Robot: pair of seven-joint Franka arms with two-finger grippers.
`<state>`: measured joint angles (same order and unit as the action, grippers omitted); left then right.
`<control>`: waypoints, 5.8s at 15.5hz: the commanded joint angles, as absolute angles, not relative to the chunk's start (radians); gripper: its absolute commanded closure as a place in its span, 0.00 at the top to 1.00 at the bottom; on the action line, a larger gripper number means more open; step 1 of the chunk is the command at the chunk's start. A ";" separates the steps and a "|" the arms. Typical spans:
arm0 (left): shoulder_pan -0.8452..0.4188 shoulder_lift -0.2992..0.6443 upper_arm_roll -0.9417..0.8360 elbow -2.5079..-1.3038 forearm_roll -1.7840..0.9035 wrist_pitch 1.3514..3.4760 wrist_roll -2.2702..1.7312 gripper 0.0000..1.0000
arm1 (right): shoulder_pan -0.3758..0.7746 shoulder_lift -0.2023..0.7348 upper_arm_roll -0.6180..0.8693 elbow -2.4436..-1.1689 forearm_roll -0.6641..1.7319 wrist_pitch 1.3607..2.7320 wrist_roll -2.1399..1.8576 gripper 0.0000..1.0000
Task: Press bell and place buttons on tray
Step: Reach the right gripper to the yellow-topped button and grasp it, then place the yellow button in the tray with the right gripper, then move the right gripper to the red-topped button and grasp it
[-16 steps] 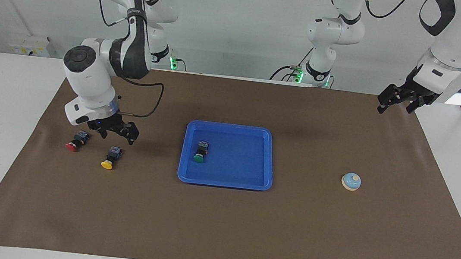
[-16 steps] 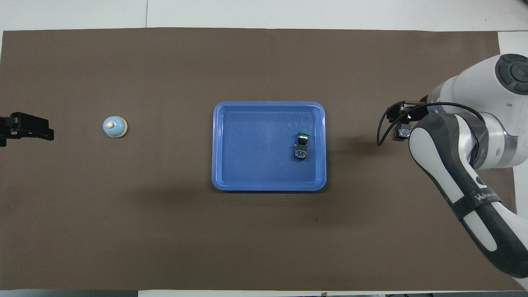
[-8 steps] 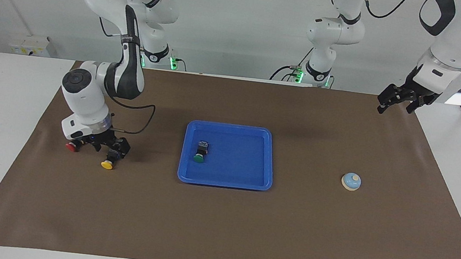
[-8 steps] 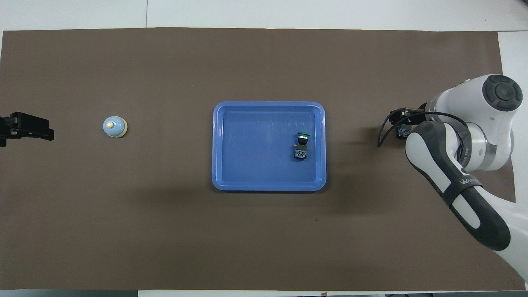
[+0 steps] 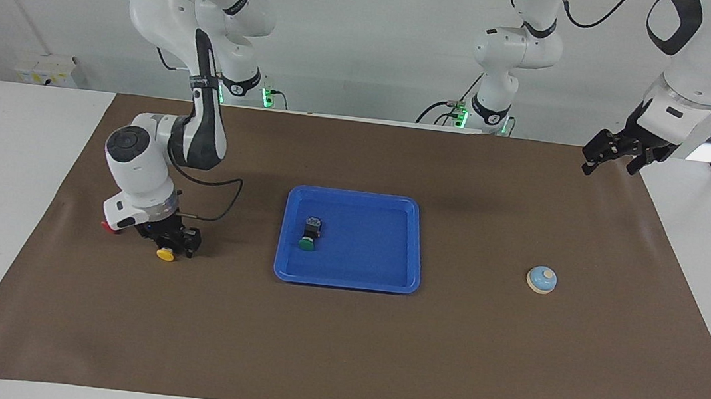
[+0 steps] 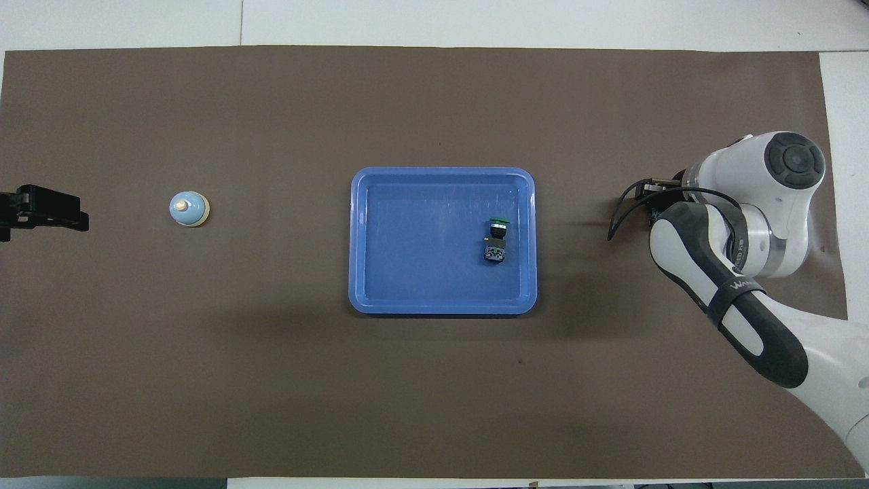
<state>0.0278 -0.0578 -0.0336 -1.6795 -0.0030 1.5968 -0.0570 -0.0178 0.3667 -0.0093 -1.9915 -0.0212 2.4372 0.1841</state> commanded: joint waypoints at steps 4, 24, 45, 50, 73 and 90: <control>0.023 -0.072 -0.028 -1.694 -0.002 1.594 -0.051 1.00 | -0.025 0.353 0.002 -1.985 -0.031 2.364 0.169 0.00; 0.023 -0.072 -0.028 -1.694 -0.002 1.594 -0.051 1.00 | 0.428 0.436 0.012 -1.575 0.055 2.082 0.692 0.00; 0.023 -0.072 -0.028 -1.694 -0.002 1.594 -0.051 1.00 | 0.543 0.492 0.012 -1.703 0.052 2.269 0.814 1.00; 0.023 -0.072 -0.028 -1.694 -0.002 1.594 -0.051 1.00 | 0.488 0.425 0.000 -1.615 0.052 2.077 0.810 1.00; 0.023 -0.072 -0.028 -1.693 -0.002 1.594 -0.051 1.00 | -0.208 0.140 -0.003 -2.091 -0.051 2.264 -0.076 1.00; 0.023 -0.072 -0.028 -1.694 -0.002 1.594 -0.051 1.00 | -0.273 0.221 -0.003 -2.240 -0.049 2.543 0.038 0.21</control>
<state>0.0278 -0.0578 -0.0336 -1.6795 -0.0030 1.5968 -0.0570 -0.2553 0.2170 -0.0168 -2.2268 -0.0319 2.5247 0.0162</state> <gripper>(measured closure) 0.000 0.396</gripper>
